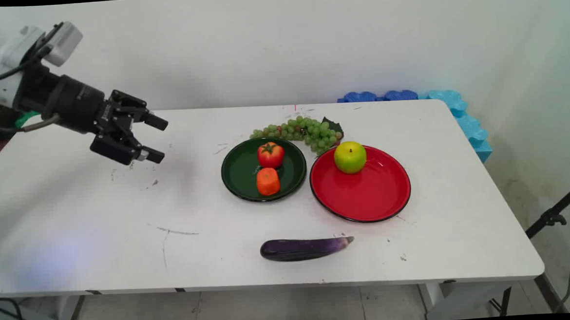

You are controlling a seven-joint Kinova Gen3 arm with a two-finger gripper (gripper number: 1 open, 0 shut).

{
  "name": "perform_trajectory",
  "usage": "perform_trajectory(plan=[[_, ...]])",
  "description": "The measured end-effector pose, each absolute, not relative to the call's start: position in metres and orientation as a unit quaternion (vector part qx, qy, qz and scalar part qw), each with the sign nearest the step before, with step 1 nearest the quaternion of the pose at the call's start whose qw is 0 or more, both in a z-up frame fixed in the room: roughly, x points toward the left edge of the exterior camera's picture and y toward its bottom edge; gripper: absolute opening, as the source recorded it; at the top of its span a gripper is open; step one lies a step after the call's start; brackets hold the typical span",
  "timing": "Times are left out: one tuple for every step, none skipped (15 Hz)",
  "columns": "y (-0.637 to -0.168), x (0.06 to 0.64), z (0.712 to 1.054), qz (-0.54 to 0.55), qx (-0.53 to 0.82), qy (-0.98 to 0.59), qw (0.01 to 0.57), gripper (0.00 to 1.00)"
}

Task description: Pick up the mandarin from the green plate

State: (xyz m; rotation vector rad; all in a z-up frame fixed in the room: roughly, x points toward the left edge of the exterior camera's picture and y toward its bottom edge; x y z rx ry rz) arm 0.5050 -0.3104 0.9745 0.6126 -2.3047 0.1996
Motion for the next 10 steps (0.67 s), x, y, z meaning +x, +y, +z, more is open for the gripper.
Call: perform_trajectory(plan=[[-0.312,0.502,0.977,0.077,0.240,-0.897,0.363,1.00],[-0.314,0.498,0.980,0.077,0.243,-0.897,0.360,1.00],[-0.316,0.494,0.982,0.076,0.245,-0.898,0.358,1.00],[-0.320,0.487,0.987,0.076,0.249,-0.898,0.354,1.00],[-0.323,0.482,0.991,0.076,0.253,-0.898,0.351,1.00],[-0.326,0.475,0.995,0.077,0.257,-0.899,0.347,1.00],[-0.328,0.471,0.997,0.077,0.260,-0.899,0.344,1.00],[-0.331,0.466,0.999,0.077,0.264,-0.899,0.341,1.00],[-0.333,0.461,1.000,0.078,0.268,-0.899,0.338,1.00],[-0.337,0.455,1.002,0.079,0.274,-0.899,0.333,1.00]])
